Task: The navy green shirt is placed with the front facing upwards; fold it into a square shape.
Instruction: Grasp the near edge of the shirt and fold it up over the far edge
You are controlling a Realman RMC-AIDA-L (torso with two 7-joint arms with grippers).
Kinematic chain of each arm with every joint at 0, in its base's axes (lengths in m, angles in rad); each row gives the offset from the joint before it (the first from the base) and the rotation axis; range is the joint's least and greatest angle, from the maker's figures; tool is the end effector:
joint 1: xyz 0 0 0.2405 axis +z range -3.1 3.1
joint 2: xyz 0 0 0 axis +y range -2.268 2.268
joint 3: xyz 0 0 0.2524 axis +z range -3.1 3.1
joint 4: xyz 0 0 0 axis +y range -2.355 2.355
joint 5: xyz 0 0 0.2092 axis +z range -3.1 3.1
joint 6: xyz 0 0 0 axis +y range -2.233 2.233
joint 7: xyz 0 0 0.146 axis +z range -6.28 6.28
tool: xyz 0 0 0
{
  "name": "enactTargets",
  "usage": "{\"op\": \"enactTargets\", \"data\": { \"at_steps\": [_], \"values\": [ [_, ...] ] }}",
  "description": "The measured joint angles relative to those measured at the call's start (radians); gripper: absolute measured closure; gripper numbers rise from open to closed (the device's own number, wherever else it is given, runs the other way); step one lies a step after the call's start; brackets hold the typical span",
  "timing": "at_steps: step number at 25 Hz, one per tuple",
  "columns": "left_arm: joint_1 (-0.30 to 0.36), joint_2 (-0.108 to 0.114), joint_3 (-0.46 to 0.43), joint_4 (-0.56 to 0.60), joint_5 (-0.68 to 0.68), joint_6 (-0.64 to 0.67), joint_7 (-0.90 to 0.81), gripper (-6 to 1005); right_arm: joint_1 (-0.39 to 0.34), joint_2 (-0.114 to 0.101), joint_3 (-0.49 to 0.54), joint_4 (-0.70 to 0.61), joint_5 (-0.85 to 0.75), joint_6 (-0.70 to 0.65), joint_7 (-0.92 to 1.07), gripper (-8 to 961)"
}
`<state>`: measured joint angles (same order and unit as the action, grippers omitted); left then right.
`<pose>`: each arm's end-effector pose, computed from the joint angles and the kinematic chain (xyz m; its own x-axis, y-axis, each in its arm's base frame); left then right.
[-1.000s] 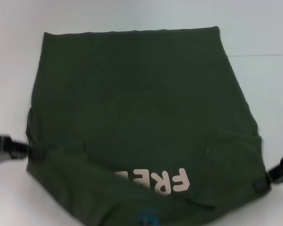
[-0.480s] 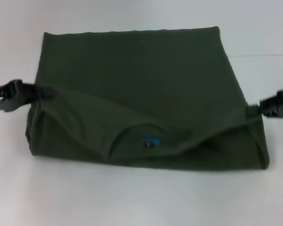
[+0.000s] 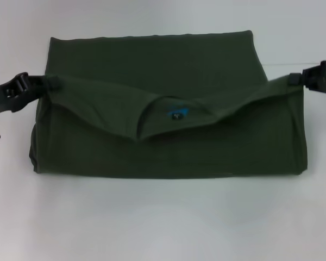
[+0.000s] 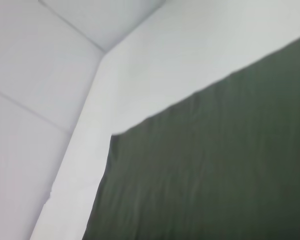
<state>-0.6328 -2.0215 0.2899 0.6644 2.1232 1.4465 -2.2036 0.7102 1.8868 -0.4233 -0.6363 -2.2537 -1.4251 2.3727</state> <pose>-0.2783 0.3791 0.0697 0.0735 0.7054 0.7050 0.9461 -0.2730 0.1745 0.2737 0.4045 0.0990 0.1426 -0.8003 -0.5823 -0.9773 -0.2071 0.0454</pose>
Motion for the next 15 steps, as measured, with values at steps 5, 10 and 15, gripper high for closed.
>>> {"op": "enactTargets", "data": {
  "at_steps": [5, 10, 15],
  "values": [
    [-0.009, -0.015, 0.000, -0.023, -0.038, -0.060, 0.032, 966, 0.000, 0.019, 0.000, 0.001, 0.053, 0.070, -0.038, 897],
    [-0.024, -0.035, 0.002, -0.025, -0.057, -0.117, 0.060, 966, -0.001, 0.033, -0.001, 0.001, 0.097, 0.131, -0.066, 897],
    [-0.030, -0.065, 0.002, -0.025, -0.059, -0.190, 0.105, 966, 0.000, 0.052, -0.002, 0.003, 0.121, 0.180, -0.106, 897]
  ]
}}
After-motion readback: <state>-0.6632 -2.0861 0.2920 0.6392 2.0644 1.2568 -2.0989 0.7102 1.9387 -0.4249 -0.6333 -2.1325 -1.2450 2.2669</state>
